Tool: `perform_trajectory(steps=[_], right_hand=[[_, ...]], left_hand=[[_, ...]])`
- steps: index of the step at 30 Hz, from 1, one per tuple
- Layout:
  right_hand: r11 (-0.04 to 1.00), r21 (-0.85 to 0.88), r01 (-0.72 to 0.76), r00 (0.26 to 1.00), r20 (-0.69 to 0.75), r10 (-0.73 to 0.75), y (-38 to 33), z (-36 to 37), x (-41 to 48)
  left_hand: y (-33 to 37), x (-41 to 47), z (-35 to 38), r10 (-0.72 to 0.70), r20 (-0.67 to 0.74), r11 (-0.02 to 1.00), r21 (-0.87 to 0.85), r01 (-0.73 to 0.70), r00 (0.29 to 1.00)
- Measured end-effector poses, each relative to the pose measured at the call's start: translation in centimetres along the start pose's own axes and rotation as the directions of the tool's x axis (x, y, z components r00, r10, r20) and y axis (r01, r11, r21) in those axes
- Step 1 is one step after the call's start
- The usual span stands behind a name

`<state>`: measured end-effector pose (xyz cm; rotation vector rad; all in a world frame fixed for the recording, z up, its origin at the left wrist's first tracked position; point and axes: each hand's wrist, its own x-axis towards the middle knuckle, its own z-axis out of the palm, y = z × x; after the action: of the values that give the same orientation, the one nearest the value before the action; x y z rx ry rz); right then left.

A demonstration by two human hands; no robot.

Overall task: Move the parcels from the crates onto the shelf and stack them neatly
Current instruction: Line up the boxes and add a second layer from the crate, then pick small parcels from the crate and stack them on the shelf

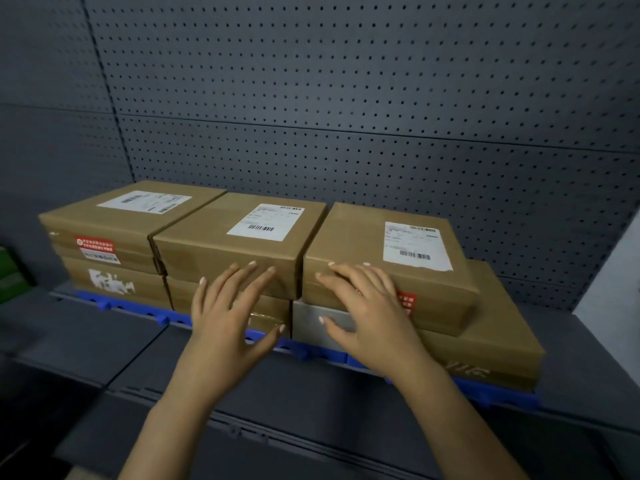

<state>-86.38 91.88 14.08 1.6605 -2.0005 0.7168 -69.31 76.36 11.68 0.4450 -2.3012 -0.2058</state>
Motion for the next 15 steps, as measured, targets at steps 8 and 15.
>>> perform_trajectory(steps=[8, 15], right_hand=[[0.963, 0.202, 0.176, 0.984, -0.009, -0.178, -7.6, 6.7, 3.4], [0.863, 0.361, 0.353, 0.927, -0.008, -0.376, -20.4, 14.4, 8.9]], left_hand=[[-5.1, -7.2, -4.9, -0.272, -0.042, 0.953, 0.131, 0.275, 0.961], [-13.2, -13.9, -13.4, -0.422, -0.176, 0.86, 0.234, 0.454, 0.89]])
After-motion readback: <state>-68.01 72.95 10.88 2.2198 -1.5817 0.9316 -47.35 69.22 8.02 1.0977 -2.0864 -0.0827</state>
